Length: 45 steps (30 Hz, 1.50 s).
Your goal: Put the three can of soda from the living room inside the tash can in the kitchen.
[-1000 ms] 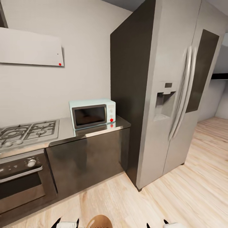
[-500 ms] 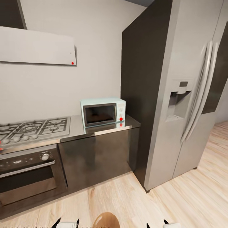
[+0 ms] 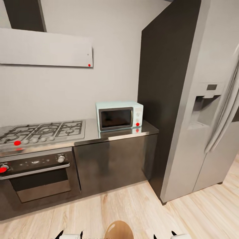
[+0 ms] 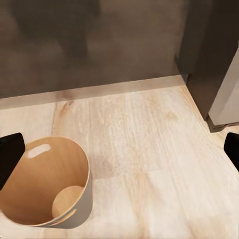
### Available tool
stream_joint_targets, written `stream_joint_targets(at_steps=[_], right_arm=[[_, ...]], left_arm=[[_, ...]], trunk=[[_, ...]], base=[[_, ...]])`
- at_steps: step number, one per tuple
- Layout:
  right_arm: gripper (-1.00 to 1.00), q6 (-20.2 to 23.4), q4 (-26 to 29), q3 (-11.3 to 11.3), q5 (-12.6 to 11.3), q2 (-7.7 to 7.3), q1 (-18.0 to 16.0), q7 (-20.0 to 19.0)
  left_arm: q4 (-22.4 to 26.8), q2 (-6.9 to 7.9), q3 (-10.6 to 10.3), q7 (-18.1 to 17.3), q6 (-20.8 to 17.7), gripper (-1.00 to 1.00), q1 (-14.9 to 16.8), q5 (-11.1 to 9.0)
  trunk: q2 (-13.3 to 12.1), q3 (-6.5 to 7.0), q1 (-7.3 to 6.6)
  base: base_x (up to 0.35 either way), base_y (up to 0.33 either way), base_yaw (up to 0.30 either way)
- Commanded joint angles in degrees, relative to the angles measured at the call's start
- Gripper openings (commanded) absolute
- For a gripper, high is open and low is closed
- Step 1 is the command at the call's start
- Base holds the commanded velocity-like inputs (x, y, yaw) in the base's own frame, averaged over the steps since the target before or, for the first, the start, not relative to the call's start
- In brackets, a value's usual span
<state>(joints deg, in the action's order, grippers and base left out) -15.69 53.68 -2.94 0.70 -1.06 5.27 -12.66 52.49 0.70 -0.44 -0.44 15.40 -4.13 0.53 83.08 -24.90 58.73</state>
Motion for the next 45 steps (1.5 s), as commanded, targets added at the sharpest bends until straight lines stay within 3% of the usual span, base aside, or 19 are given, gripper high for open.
stream_joint_targets(at_steps=[1, 45], right_arm=[[1.0, 0.0, -0.1, 0.0, 0.0, 0.0, 0.0, 0.0], [1.0, 0.0, -0.3, 0.0, 0.0, 0.0, 0.0, 0.0]], left_arm=[[0.0, 0.0, 0.0, 0.0, 0.0, 1.0, 0.0, 0.0], [0.0, 0.0, 0.0, 0.1, 0.0, 1.0, 0.0, 0.0]], trunk=[[0.0, -0.04, 0.0], [0.0, -1.72, 0.0]], base=[[0.0, 0.0, 0.218], [0.0, 0.0, 0.218]])
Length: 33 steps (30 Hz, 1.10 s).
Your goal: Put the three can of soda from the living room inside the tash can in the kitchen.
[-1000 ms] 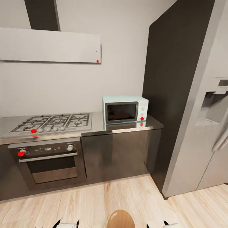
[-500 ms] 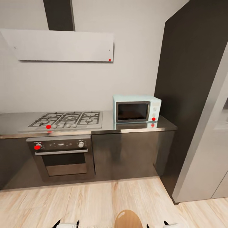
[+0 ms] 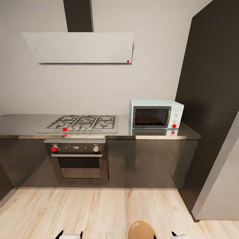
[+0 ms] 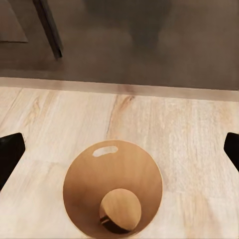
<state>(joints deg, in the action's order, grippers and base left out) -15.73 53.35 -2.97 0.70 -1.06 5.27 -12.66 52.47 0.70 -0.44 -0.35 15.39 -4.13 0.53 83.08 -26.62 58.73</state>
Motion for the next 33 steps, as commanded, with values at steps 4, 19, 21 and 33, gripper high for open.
stream_joint_targets(at_steps=[4, 19, 21, 33], right_arm=[[1.0, 0.0, 0.0, 0.0, 0.0, 0.0, 0.0, 0.0], [1.0, 0.0, 0.0, 0.0, 0.0, -0.07, 0.0, 0.0], [1.0, 0.0, 0.0, 0.0, 0.0, -0.07, 0.0, 0.0], [1.0, 0.0, 0.2, -0.2, 0.0, -0.34, 0.0, -0.1]], left_arm=[[0.0, 0.0, 0.0, 0.0, 0.0, 1.0, 0.0, 0.0], [0.0, 0.0, 0.0, 0.0, 0.0, 1.0, 0.0, 0.0], [0.0, 0.0, 0.0, 0.0, 0.0, 1.0, 0.0, 0.0], [-0.7, 0.0, 0.0, 0.0, 0.0, 1.0, 0.1, 0.1]], trunk=[[0.0, -0.15, 0.0], [0.0, -0.46, 0.0], [0.0, -0.47, 0.0], [0.0, -0.47, 0.0]], base=[[0.0, 0.0, 0.218], [0.0, 0.0, 0.117], [0.0, 0.0, 0.009], [0.0, 0.0, 0.002]])
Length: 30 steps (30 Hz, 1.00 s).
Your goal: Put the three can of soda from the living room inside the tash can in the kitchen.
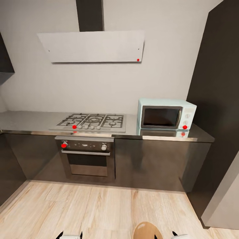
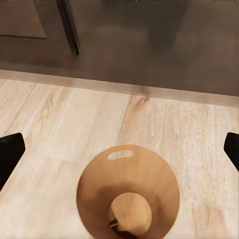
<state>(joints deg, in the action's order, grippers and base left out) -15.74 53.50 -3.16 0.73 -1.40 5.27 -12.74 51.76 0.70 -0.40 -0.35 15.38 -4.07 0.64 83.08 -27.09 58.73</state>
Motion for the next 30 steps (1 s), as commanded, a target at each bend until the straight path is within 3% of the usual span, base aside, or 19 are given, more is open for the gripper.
stream_joint_targets(at_steps=[1, 7, 10, 13, 14, 16, 17, 18, 19, 20, 21, 22, 23, 24, 30], right_arm=[[1.0, 0.0, 0.0, 0.0, 0.0, -0.06, 0.0, -0.1], [1.0, 0.8, 2.3, 0.1, 0.1, 0.21, -0.4, -0.5], [1.0, 5.6, 5.7, 0.1, 0.1, 0.27, -0.6, -0.6], [1.0, 15.9, 9.2, 0.2, 0.1, 0.26, -1.5, -0.5], [1.0, 23.5, 11.5, 0.1, 0.0, 0.23, -3.0, -0.4], [1.0, 30.7, 13.2, 0.1, -0.2, 0.14, -5.3, -0.4], [1.0, 34.4, 13.9, 0.0, -0.3, 0.04, -6.8, -0.5], [1.0, 42.1, 14.8, 0.0, -0.5, -0.07, -10.3, -0.5], [1.0, 46.1, 15.0, -0.1, -0.6, -0.13, -12.4, -0.5], [1.0, 54.2, 15.1, -0.3, -0.7, -0.19, -16.7, -0.6], [1.0, 58.1, 15.0, -0.4, -0.7, -0.24, -19.0, -0.6], [1.0, 65.1, 13.8, -0.6, -0.8, -0.32, -23.6, -0.4], [1.0, 67.6, 12.9, -0.6, -0.8, -0.34, -25.8, -0.4], [1.0, 67.6, 12.9, -0.6, -0.8, -0.34, -25.8, -0.4], [1.0, 75.6, 1.7, -0.8, -0.8, -0.53, -40.3, -0.3]], left_arm=[[-0.2, 0.0, 0.0, 0.0, 0.0, 1.0, 0.0, 0.0], [-0.9, 0.0, 0.1, 0.0, 0.0, 1.0, 0.0, -0.2], [-1.0, 0.0, 0.1, 0.0, 0.0, 1.0, 0.0, -0.2], [-1.0, 0.0, 0.1, 0.0, 0.0, 1.0, 0.0, -0.2], [-1.0, 0.0, 0.1, -0.1, 0.0, 1.0, 0.0, -0.1], [-1.0, 0.0, 0.1, -0.1, 0.0, 1.0, 0.0, -0.1], [-1.0, 0.0, 0.1, -0.1, 0.0, 1.0, 0.0, -0.1], [-1.0, 0.0, 0.1, -0.1, 0.0, 1.0, 0.1, -0.1], [-1.0, 0.0, 0.2, -0.1, 0.0, 1.0, 0.1, -0.1], [-1.0, 0.0, 0.2, -0.1, 0.0, 1.0, 0.1, -0.2], [-1.0, 0.0, 0.2, -0.1, 0.0, 1.0, 0.1, -0.2], [-1.0, 0.0, 0.2, -0.1, 0.0, 1.0, 0.1, -0.1], [-1.0, 0.0, 0.2, -0.1, 0.0, 1.0, 0.1, -0.1], [-1.0, 0.0, 0.2, -0.1, 0.0, 1.0, 0.1, -0.1], [-1.0, 0.0, 0.3, -0.1, 0.0, 1.0, 0.1, 0.0]], trunk=[[0.0, 0.0, 0.0], [0.0, 0.0, 0.0], [0.0, 0.0, 0.0], [0.0, 0.0, 0.0], [0.0, 0.0, 0.0], [0.0, 0.0, 0.0], [0.0, 0.0, 0.0], [0.0, 0.0, 0.0], [0.0, 0.0, 0.0], [0.0, 0.0, 0.0], [0.0, 0.0, 0.0], [0.0, 0.0, 0.0], [0.0, 0.0, 0.0], [0.0, 0.0, 0.0], [0.0, 0.0, 0.0]], base=[[0.0, 0.0, 0.0], [0.0, 0.0, 0.0], [0.0, 0.0, 0.0], [0.0, 0.0, 0.0], [0.0, 0.0, 0.0], [0.0, 0.0, 0.0], [0.0, 0.0, 0.0], [0.0, 0.0, 0.0], [0.0, 0.0, 0.0], [0.0, 0.0, 0.0], [0.0, 0.0, 0.0], [0.0, 0.0, 0.0], [0.0, 0.0, 0.0], [0.0, 0.0, 0.0], [0.0, 0.0, 0.0]])
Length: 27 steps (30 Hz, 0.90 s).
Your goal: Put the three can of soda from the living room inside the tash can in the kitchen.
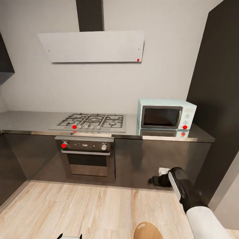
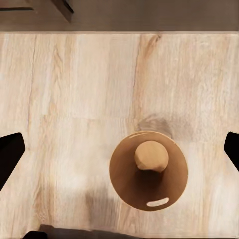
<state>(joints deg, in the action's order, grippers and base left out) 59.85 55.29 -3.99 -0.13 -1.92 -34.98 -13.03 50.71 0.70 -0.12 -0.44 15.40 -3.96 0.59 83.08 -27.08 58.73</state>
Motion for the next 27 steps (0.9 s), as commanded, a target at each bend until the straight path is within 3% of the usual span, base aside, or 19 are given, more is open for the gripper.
stream_joint_targets(at_steps=[1, 5, 6, 8, 10, 13, 19, 24, 27], right_arm=[[1.0, 0.1, -2.1, 0.0, 0.0, -0.06, -1.7, 0.1], [1.0, 0.1, -11.5, 0.0, 0.3, -0.52, -8.2, 0.2], [1.0, 0.1, -16.6, 0.0, 0.4, -0.9, -11.4, 0.3], [1.0, 0.1, -21.8, 0.1, 0.5, -1.41, -14.4, 0.5], [1.0, 0.1, -31.0, 0.4, 0.7, -2.81, -19.2, 1.1], [1.0, 0.1, -35.5, 0.6, 0.8, -3.76, -21.5, 1.6], [1.0, 0.1, -37.8, 0.7, 0.9, -5.45, -22.6, 1.5], [1.0, 0.1, -38.4, 0.8, 0.9, -8.45, -22.9, 1.5], [1.0, 0.1, -38.4, 0.9, 0.8, -9.49, -23.0, 1.3]], left_arm=[[0.0, 0.0, 0.0, 0.0, 0.0, 1.0, 0.0, 0.0], [0.0, 0.0, 0.0, 0.0, 0.0, 1.0, 0.0, 0.0], [0.0, 0.0, 0.0, 0.0, 0.0, 1.0, 0.0, 0.0], [0.0, 0.0, 0.0, 0.0, 0.0, 1.0, 0.0, -0.1], [0.0, 0.0, 0.0, -0.1, 0.0, 1.0, 0.0, -0.4], [0.0, 0.0, 0.1, -0.1, 0.0, 1.0, 0.0, -0.6], [0.0, 0.0, 0.1, -0.1, 0.0, 1.0, 0.0, -0.6], [0.0, 0.0, 0.1, -0.1, 0.0, 1.0, 0.0, -0.6], [0.0, 0.0, 0.0, -0.1, 0.0, 1.0, 0.0, -0.3]], trunk=[[0.0, -0.01, 0.0], [0.0, -0.01, 0.0], [0.0, -0.01, 0.0], [0.0, -0.01, 0.0], [0.0, -0.01, 0.0], [0.0, -0.01, 0.0], [0.0, -0.01, 0.0], [0.0, -0.01, 0.0], [0.0, -0.01, 0.0]], base=[[0.0, 0.0, 0.0], [0.0, 0.0, 0.0], [0.0, 0.0, 0.0], [0.0, 0.0, 0.0], [0.0, 0.0, 0.0], [0.0, 0.0, 0.0], [0.0, 0.0, 0.0], [0.0, 0.0, 0.0], [0.0, 0.0, 0.0]])
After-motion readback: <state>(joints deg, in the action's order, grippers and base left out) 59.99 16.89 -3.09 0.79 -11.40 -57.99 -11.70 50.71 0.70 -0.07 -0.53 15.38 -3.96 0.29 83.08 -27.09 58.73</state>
